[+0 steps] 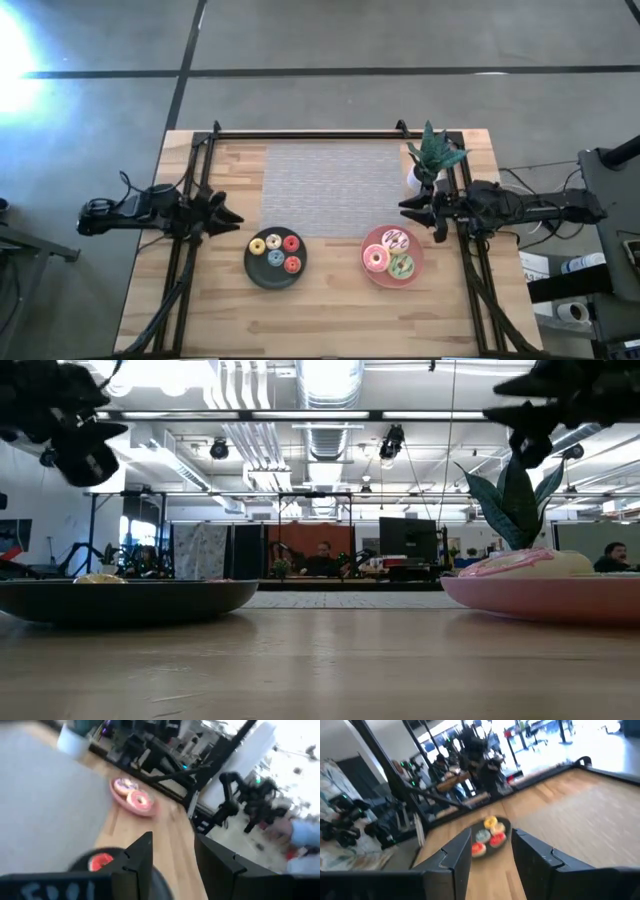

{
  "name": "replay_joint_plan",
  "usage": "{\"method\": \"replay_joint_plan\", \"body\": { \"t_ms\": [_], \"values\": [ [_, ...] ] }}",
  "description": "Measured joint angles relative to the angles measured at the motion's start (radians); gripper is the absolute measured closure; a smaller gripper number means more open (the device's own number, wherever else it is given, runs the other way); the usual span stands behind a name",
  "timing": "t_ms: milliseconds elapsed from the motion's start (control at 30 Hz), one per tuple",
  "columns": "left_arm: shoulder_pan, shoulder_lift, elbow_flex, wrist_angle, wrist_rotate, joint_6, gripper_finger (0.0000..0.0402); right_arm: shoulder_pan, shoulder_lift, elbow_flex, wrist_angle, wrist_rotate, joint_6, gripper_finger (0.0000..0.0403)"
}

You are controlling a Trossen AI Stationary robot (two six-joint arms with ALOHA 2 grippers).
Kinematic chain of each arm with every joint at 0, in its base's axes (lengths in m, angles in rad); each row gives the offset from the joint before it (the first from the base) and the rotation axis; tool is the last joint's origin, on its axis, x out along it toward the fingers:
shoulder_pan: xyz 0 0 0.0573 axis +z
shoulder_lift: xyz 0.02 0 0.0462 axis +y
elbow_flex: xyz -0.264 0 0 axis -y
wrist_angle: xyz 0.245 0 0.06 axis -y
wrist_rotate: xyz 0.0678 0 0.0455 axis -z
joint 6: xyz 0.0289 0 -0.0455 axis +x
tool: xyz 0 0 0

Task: Pick & Place donuts
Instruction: Return to Home Position

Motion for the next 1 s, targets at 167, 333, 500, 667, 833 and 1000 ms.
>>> {"method": "replay_joint_plan", "body": {
  "t_ms": [167,333,500,667,833,1000],
  "values": [
    [0.0,0.026,-0.044,0.015,0.002,-0.258,0.0283,-0.001,0.005,-0.06,0.0,-0.003,0.0,0.0271],
    [0.0,0.044,-0.112,0.017,0.002,-0.331,0.0283,0.0,0.011,-0.127,-0.002,-0.004,0.0,0.0271],
    [0.0,0.04,-0.125,0.012,-0.007,-0.321,0.0283,0.0,0.001,-0.205,0.0,-0.003,0.0,0.0271],
    [0.005,0.0,-0.126,0.02,-0.01,-0.325,0.0283,0.0,-0.086,-0.249,-0.081,-0.007,0.002,0.0271],
    [0.005,0.0,-0.132,0.035,-0.015,-0.325,0.0283,-0.001,-0.178,-0.251,-0.076,-0.006,0.0,0.0271],
    [0.005,0.0,-0.137,0.057,-0.017,-0.325,0.0283,-0.001,-0.288,-0.251,-0.077,-0.006,0.0,0.0271]
  ]
}}
